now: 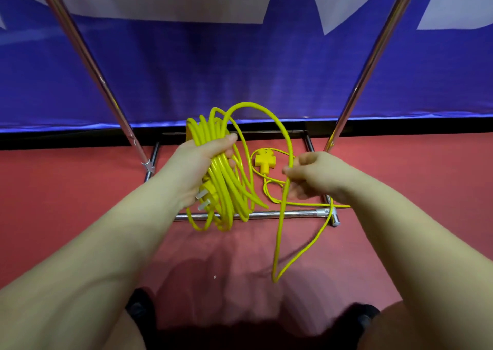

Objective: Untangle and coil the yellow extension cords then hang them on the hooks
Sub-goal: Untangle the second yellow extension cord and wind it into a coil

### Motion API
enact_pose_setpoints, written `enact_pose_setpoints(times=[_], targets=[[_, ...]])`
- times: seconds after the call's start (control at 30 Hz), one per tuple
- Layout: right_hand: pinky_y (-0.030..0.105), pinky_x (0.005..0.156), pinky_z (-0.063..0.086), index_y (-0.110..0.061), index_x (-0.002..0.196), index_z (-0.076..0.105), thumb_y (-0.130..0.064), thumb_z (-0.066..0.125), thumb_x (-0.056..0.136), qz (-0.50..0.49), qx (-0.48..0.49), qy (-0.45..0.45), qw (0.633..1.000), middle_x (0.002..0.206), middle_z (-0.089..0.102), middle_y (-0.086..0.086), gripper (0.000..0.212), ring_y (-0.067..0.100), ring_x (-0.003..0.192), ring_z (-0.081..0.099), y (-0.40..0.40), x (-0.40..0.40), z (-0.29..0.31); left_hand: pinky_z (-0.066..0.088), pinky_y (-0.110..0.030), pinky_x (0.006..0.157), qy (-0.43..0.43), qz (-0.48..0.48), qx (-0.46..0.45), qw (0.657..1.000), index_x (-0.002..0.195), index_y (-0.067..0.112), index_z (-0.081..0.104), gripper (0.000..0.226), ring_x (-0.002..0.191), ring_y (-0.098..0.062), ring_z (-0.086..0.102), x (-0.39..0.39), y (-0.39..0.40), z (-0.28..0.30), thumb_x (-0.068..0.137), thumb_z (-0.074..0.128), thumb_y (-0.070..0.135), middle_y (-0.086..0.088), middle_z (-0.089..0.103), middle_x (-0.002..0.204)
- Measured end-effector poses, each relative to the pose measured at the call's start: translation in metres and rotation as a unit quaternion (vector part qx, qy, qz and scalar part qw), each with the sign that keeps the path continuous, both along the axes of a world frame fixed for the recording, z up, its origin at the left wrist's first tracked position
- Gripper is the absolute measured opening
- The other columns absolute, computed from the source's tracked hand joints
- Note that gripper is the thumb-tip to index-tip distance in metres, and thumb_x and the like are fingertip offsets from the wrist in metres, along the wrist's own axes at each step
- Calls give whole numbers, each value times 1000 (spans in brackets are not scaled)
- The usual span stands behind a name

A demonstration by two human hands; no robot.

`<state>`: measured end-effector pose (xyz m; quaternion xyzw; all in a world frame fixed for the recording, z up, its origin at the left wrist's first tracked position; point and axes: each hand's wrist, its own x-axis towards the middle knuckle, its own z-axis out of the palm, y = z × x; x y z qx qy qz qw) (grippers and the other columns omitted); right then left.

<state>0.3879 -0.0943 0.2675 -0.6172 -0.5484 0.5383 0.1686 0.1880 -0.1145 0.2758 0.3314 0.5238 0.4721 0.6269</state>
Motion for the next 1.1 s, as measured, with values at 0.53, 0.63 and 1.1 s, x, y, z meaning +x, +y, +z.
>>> enact_pose_setpoints(times=[0.53, 0.63, 1.1], targets=[[14, 46, 51, -10, 77, 55, -19, 50, 96, -279, -71, 376, 881, 48, 64, -2, 21, 2, 45, 63, 8, -9, 17, 57, -25, 55, 41, -187, 10, 981, 81, 8, 56, 13, 59, -16, 69, 20, -17, 3, 84, 59, -4, -7, 72, 67], [17, 54, 54, -16, 83, 57, -30, 49, 95, -233, -33, 377, 896, 59, 69, -4, 20, 4, 59, 68, 6, -8, 22, 55, -25, 49, 12, -143, 3, 990, 81, 7, 57, 13, 55, -16, 68, 24, -16, 5, 84, 57, -6, -7, 70, 62], [15, 61, 43, -20, 78, 54, -20, 69, 82, 186, 282, -71, 938, 65, 52, -11, 16, 2, 59, 52, -23, -31, -2, 57, -31, 52, -62, 41, -29, 997, 81, 8, 57, 10, 55, -14, 68, 16, 0, -3, 88, 56, 1, -4, 71, 63]])
